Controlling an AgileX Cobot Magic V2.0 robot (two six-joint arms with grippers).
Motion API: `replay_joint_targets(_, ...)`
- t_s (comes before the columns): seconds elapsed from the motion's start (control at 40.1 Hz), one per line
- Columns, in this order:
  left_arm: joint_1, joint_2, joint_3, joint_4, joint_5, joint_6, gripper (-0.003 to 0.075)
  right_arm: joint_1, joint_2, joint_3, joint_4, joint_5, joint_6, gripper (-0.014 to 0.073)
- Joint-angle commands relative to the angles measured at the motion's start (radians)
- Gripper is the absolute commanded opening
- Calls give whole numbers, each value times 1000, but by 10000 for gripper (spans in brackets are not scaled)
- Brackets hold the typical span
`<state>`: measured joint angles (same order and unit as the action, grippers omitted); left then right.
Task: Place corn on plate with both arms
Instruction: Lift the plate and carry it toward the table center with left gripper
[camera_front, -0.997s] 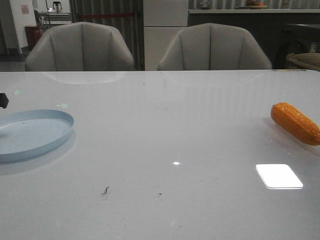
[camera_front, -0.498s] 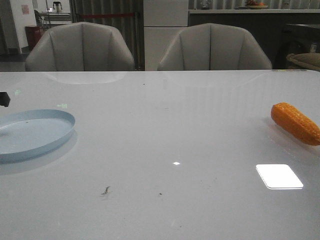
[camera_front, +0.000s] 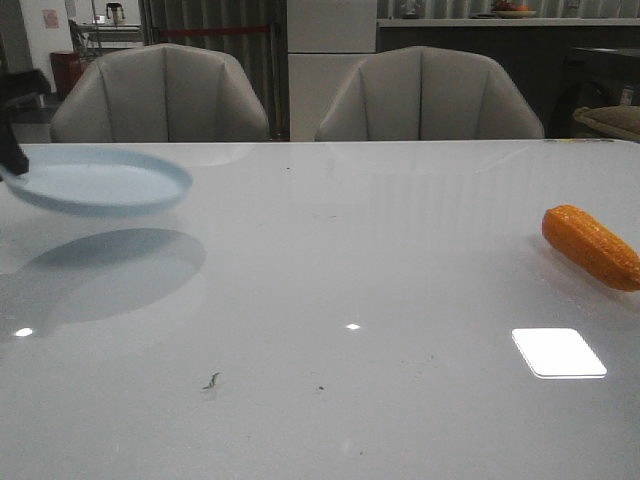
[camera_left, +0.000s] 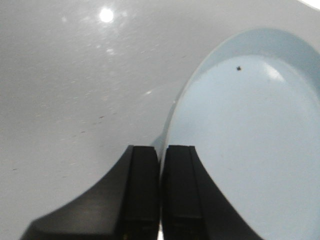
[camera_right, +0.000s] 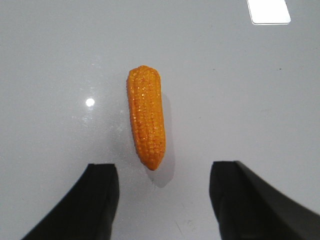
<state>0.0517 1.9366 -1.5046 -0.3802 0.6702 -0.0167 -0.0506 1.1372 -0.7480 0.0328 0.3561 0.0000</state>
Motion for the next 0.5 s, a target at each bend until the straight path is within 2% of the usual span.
replay_joint_targets(0.0, -29, -50, -85, -120, 0, -5, 103, 1, -15, -37, 3, -64, -10, 508)
replay_joint_targets(0.473, -290, -25, -113, -157, -41, -5, 103, 1, -15, -37, 3, -64, -10, 508)
